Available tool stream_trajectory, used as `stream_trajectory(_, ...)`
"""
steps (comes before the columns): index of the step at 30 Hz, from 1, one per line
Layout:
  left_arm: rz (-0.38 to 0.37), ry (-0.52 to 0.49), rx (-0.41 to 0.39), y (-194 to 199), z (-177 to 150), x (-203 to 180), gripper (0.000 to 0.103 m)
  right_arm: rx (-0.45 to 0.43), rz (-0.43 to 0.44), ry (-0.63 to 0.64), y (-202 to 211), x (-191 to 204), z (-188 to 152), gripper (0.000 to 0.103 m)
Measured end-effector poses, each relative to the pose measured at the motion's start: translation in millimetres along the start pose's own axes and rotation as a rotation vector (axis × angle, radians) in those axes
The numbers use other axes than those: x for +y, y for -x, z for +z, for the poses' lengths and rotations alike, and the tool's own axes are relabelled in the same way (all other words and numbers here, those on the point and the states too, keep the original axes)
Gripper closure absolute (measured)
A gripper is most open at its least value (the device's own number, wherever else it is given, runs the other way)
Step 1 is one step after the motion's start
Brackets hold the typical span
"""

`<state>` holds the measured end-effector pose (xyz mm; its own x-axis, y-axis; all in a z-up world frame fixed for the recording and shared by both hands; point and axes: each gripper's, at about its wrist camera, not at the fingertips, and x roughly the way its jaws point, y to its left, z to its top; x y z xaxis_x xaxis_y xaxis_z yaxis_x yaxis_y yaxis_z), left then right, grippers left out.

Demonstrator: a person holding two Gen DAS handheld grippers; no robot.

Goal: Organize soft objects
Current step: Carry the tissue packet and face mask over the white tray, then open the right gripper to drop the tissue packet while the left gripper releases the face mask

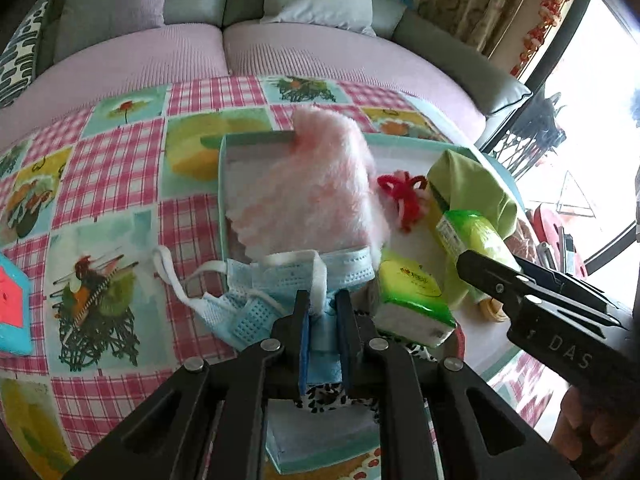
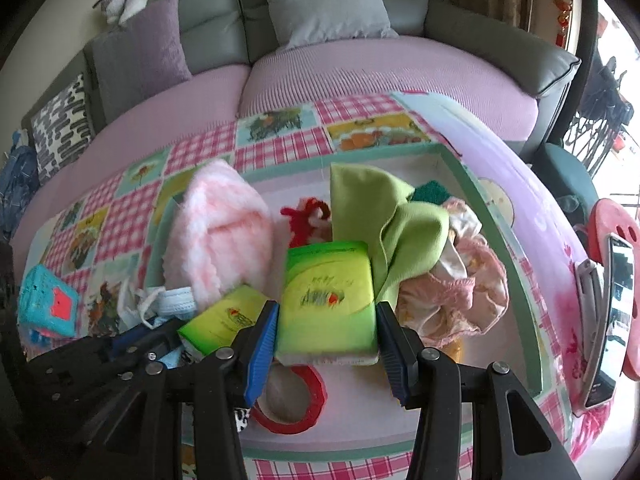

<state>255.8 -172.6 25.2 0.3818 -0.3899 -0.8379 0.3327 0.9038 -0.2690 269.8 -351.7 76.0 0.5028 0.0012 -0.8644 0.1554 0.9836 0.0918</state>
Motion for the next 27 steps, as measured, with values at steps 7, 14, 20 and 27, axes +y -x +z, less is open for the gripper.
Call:
stream_trajectory(7, -0.006, -0.02, -0.015, 18.5, 0.7, -5.8, 0.06, 0.011, -0.015, 0.007, 0.9, 1.2, -0.5, 0.048)
stream_trajectory(14, 0.019, -0.008, -0.047, 41.0, -0.1, -5.3, 0.044, 0.026, -0.034, 0.017, 6.2, 2.5, 0.3, 0.04)
stream_trajectory(20, 0.077, 0.028, -0.061, 57.1, -3.2, 2.1, 0.043, 0.049, -0.063, 0.025, 11.1, 2.5, -2.1, 0.039)
stream_trajectory(27, 0.212, 0.105, -0.087, 75.4, -14.2, 25.0, 0.018, 0.042, -0.083, 0.052, 26.1, 7.2, -6.0, 0.019)
